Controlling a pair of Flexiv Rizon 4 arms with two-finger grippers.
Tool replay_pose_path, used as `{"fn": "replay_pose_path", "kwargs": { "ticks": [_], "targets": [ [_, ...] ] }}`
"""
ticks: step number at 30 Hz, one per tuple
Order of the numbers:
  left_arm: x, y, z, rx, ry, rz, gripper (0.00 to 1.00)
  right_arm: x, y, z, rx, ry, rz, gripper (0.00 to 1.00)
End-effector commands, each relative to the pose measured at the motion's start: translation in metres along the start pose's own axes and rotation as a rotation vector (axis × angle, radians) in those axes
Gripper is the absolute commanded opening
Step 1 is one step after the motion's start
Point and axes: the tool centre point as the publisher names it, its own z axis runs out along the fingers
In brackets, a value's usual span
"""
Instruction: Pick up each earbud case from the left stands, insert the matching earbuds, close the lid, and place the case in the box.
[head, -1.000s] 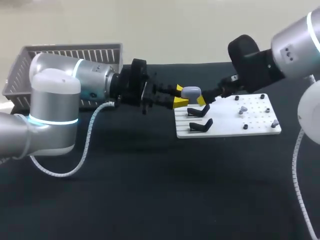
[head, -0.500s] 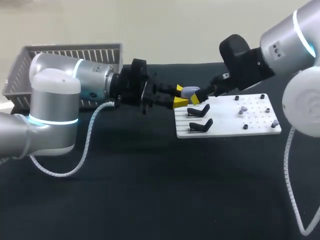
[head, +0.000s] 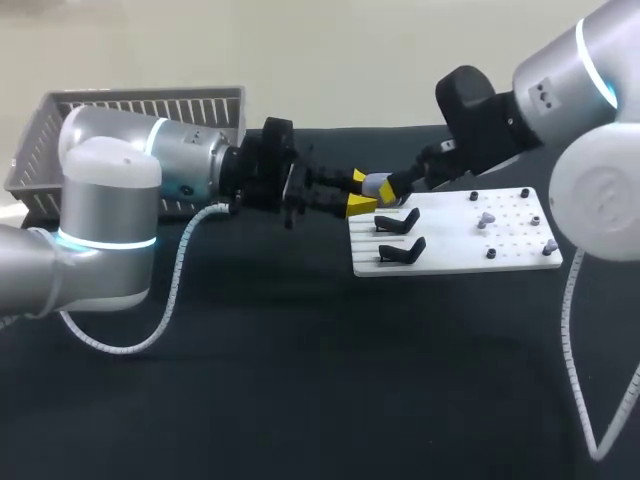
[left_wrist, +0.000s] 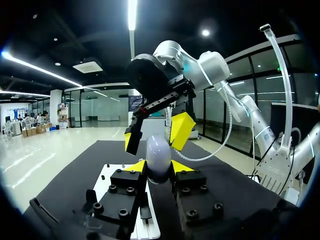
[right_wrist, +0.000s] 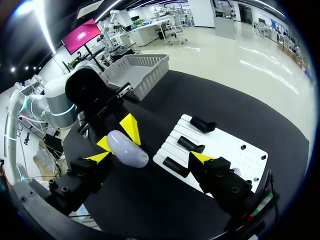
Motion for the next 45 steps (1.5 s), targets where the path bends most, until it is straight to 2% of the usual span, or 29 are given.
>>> {"fn": "replay_pose_path", "kwargs": {
  "ticks": [1,6,11,14,16,18,21,30,35,37,45],
  "targets": [
    [0.001,-0.001,0.000,-0.002,-0.003,0.003,0.00,0.000,-0.002,-0.001,0.014,-0.007,0.009,1.00],
    [0.001,-0.001,0.000,-0.002,-0.003,0.003,0.00,-0.002,-0.005,-0.003,0.029,-0.015,0.015,1.00],
    [0.001,-0.001,0.000,-0.002,-0.003,0.003,0.00,-0.007,-0.006,-0.014,0.050,-0.061,0.009,1.00],
    [0.001,-0.001,0.000,-0.002,-0.003,0.003,0.00,-0.008,-0.005,-0.024,0.109,-0.090,-0.025,1.00],
    [0.001,-0.001,0.000,-0.002,-0.003,0.003,0.00,-0.006,-0.007,-0.034,0.208,-0.091,-0.052,1.00],
    [0.001,-0.001,0.000,-0.002,-0.003,0.003,0.00,-0.001,-0.011,-0.042,0.318,-0.065,-0.073,1.00],
    [0.001,-0.001,0.000,-0.002,-0.003,0.003,0.00,0.010,-0.022,-0.052,0.430,-0.010,-0.069,1.00],
    [0.001,-0.001,0.000,-0.002,-0.003,0.003,0.00,0.052,-0.070,-0.072,0.560,0.203,0.046,1.00],
    [0.001,-0.001,0.000,-0.002,-0.003,0.003,0.00,0.078,-0.099,-0.076,0.585,0.317,0.109,1.00],
    [0.001,-0.001,0.000,-0.002,-0.003,0.003,0.00,0.085,-0.108,-0.077,0.560,0.333,0.108,1.00],
    [0.001,-0.001,0.000,-0.002,-0.003,0.003,0.00,0.111,-0.139,-0.073,0.578,0.411,0.160,1.00]
  ]
}}
